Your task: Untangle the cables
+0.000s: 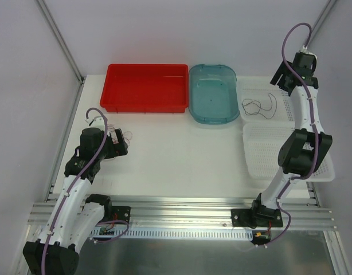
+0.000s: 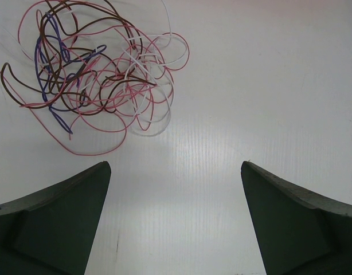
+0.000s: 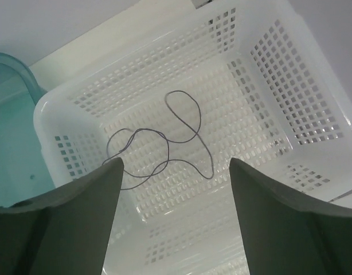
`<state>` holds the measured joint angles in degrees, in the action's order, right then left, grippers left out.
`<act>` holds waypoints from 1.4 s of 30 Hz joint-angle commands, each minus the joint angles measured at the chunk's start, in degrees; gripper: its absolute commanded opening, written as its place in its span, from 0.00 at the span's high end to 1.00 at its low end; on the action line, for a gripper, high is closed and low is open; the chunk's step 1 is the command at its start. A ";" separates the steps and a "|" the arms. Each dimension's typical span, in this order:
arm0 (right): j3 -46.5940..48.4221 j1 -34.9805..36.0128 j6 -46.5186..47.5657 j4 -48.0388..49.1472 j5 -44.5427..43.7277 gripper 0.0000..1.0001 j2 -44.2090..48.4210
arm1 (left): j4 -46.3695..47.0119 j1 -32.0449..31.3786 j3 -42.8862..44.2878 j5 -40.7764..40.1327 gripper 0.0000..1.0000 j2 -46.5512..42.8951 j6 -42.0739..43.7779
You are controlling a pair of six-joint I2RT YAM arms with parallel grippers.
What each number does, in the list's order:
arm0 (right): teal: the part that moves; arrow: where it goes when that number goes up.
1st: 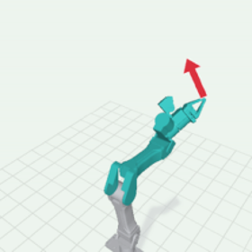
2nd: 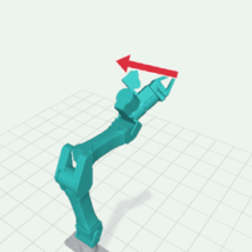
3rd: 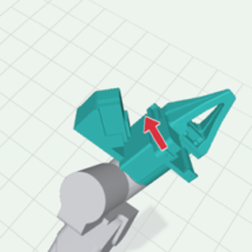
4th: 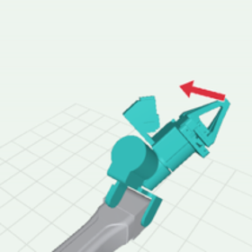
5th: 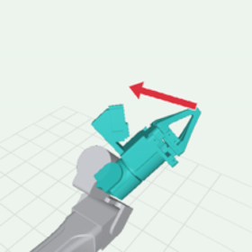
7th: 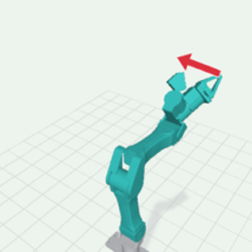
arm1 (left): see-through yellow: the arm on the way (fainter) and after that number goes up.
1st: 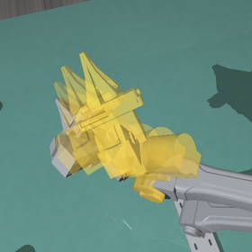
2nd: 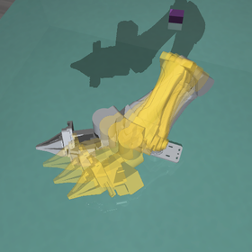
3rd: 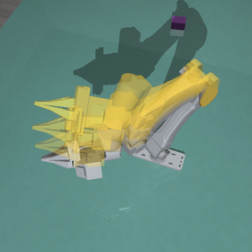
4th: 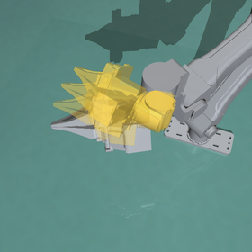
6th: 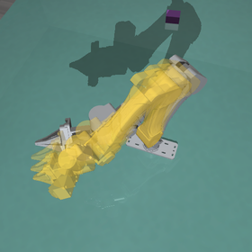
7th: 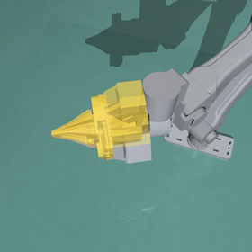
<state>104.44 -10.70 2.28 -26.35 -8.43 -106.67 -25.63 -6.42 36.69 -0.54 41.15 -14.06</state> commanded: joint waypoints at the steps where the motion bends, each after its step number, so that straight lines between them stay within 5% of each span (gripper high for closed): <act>1: 1.46 0.33 -2.02 -3.60 -1.24 0.20 5.68 | 1.11 -0.18 0.05 0.45 0.01 -0.10 -0.17; 7: -1.59 1.73 -3.87 -10.46 2.09 0.00 15.17 | 1.11 -0.18 -0.04 0.01 0.01 0.51 -0.88; 15: -23.91 10.60 -6.41 -9.78 12.12 0.03 34.93 | 0.23 0.26 3.03 -2.89 0.01 8.67 -6.05; 21: -41.39 26.06 -7.99 -6.79 11.06 0.03 49.00 | -0.21 0.88 10.15 -7.18 0.01 21.33 -12.12; 26: -49.06 35.03 -10.19 -6.70 10.36 0.03 59.01 | 0.14 1.05 18.31 -10.80 0.04 36.24 -14.32; 32: -54.69 39.35 -11.86 -8.89 8.78 0.03 66.94 | 0.31 0.79 24.30 -5.71 0.10 50.15 -14.41; 42: -57.16 39.96 -11.60 -11.18 6.41 0.03 72.57 | 6.20 -16.15 24.48 6.24 0.16 55.62 -14.41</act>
<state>47.20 28.80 -8.58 -37.47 -0.47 -34.33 -22.11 -17.28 59.46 -1.23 96.42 -27.40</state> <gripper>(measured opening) 0.971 0.847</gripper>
